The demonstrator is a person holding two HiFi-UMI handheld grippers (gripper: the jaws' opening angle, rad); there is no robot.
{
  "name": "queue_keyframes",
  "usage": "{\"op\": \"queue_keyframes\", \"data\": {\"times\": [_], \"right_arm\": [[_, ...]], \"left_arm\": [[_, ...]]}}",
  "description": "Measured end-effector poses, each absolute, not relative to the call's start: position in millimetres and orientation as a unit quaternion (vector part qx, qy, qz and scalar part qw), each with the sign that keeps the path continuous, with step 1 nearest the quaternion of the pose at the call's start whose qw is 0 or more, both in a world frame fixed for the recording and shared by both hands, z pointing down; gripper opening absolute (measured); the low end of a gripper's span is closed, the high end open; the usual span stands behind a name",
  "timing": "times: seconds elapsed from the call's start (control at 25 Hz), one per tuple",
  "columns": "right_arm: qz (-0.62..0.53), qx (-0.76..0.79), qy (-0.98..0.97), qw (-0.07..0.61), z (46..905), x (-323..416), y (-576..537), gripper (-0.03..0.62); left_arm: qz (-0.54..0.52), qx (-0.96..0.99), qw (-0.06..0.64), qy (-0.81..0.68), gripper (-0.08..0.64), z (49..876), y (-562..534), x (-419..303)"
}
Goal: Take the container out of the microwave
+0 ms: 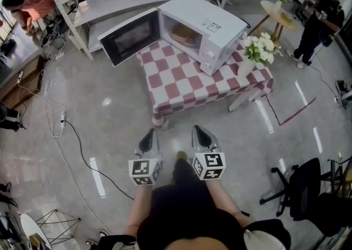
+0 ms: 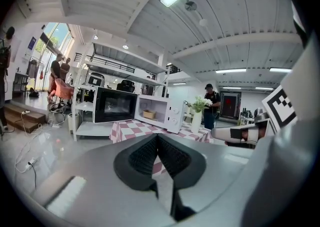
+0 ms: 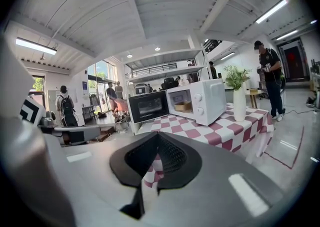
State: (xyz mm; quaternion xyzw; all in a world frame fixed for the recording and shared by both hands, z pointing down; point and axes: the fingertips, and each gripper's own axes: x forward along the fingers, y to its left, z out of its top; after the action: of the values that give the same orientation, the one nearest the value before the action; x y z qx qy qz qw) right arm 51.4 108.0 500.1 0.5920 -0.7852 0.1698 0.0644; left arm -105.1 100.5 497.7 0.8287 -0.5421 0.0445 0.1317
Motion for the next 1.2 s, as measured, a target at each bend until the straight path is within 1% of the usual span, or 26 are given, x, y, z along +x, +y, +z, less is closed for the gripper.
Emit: {"op": "queue_keyframes", "data": {"times": [0.44,1.2], "right_arm": [[0.179,0.578,-0.792,0.075,506.9,46.1,57.8,0.002],[0.183,0.556,-0.807,0.080,512.2,66.9,-31.1,0.002]], "left_arm": [[0.048,0.819,0.142,-0.553,0.009,503.5,53.8,-109.2],[0.048,0.805,0.138,-0.575,0.009,507.2,-30.1,-87.7]]}}
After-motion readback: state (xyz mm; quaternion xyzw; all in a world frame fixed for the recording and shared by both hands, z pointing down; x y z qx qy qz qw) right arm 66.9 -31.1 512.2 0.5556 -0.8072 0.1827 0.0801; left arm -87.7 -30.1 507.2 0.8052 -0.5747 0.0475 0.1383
